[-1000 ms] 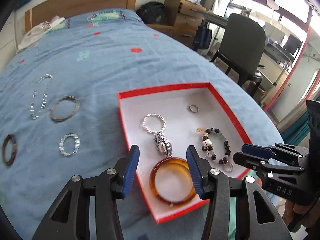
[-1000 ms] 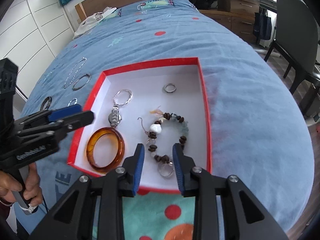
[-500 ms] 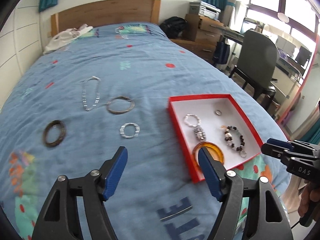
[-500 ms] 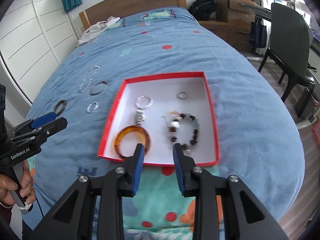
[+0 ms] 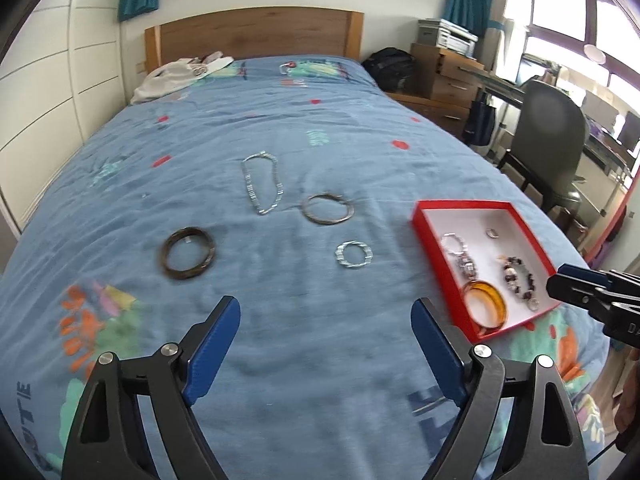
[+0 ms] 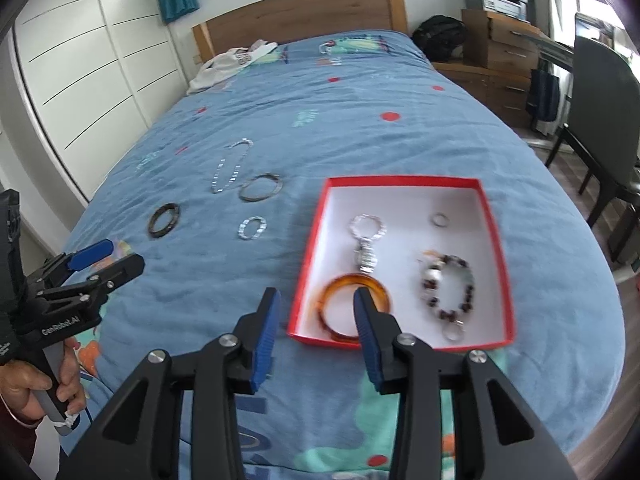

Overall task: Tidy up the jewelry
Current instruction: 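Move both tools back over the dark bangle and twisted silver hoop, then grasp the dark brown bangle with the left gripper while the right gripper grasps the twisted hoop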

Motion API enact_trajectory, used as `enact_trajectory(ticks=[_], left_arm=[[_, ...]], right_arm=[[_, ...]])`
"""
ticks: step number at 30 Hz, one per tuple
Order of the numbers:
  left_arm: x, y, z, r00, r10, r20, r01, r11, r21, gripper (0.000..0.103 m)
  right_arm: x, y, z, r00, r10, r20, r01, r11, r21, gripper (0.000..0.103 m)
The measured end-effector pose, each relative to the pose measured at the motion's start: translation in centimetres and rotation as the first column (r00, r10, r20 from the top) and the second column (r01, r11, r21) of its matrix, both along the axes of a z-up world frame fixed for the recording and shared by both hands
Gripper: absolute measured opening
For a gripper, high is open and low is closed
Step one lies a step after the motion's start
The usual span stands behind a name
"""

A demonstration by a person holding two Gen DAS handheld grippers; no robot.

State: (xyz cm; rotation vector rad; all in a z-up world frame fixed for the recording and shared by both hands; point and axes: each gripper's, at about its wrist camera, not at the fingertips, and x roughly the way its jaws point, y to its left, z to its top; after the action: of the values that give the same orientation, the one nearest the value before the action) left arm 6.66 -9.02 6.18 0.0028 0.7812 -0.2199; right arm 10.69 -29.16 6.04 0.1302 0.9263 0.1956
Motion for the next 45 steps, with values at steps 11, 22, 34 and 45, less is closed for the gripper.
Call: enact_trajectory(ticks=[11,22,34,45], left_arm=[[3.2,7.4,-3.7,0.990,0.124,-0.070,-0.125,0.992,-0.014,0.100],[9.8,12.0,-6.9,0.972,0.206,-0.110,-0.207,0.978,0.000,0.102],[15.1,12.3,-10.9,0.959,0.223,-0.172,-0.220,0.975,0.038,0.102],[16.5,12.2,-11.5,0.959,0.234,-0.159,-0.224,0.971,0.078,0.102]], right_arm=[[3.9,6.8,-1.9,0.995,0.095,-0.010,-0.095,0.995,0.029,0.042],[11.1,10.9,-8.1,0.991,0.084,-0.103,-0.081,0.996,0.027,0.043],[15.7,11.7,-12.0,0.987,0.039,-0.156,-0.037,0.999,0.011,0.050],[16.3,12.1,-12.7,0.988,0.037,-0.152,-0.035,0.999,0.016,0.046]])
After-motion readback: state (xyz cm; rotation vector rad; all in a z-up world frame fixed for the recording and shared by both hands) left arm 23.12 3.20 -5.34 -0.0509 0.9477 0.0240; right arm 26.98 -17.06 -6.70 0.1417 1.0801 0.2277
